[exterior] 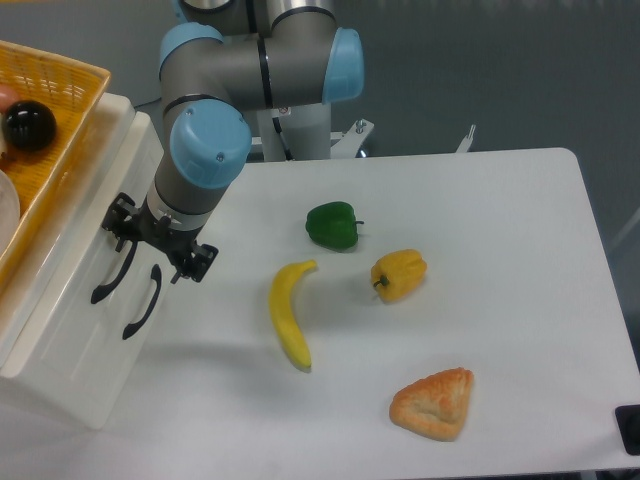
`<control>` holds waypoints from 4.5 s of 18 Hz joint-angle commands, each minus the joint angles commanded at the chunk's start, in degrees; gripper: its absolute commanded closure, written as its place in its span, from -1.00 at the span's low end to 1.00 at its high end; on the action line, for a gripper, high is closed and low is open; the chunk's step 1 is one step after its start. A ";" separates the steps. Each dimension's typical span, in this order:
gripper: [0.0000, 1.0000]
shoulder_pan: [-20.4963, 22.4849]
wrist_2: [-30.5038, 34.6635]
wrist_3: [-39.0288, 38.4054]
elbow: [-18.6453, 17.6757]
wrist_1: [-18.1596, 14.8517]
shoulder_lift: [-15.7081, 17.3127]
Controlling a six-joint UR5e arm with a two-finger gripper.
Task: Slide open the top white drawer
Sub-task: 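Lower the gripper and hook the black handle of the upper drawer, then pull the upper drawer outward away from the cabinet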
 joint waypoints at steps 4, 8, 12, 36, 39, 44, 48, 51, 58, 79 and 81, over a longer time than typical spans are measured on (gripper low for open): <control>-0.77 -0.79 0.09 -2.20 0.00 2.29 -0.62; -0.76 -0.88 0.18 -2.20 0.00 2.38 -0.62; -0.59 -0.88 0.18 -2.12 0.00 2.38 -0.62; 0.31 -0.88 0.09 -2.99 0.00 2.38 0.08; 0.35 -0.88 0.09 -3.08 0.00 2.38 0.08; 0.48 -0.88 0.09 -3.08 0.00 2.38 0.08; 0.50 -0.79 0.09 -3.08 0.09 2.38 0.08; 0.50 -0.79 0.09 -3.08 0.18 2.38 0.08; 0.53 -0.27 0.18 -2.82 0.53 2.38 0.08; 0.54 6.94 0.53 -0.18 2.20 2.56 -0.53; 0.54 7.38 0.62 -0.01 2.11 2.64 -0.62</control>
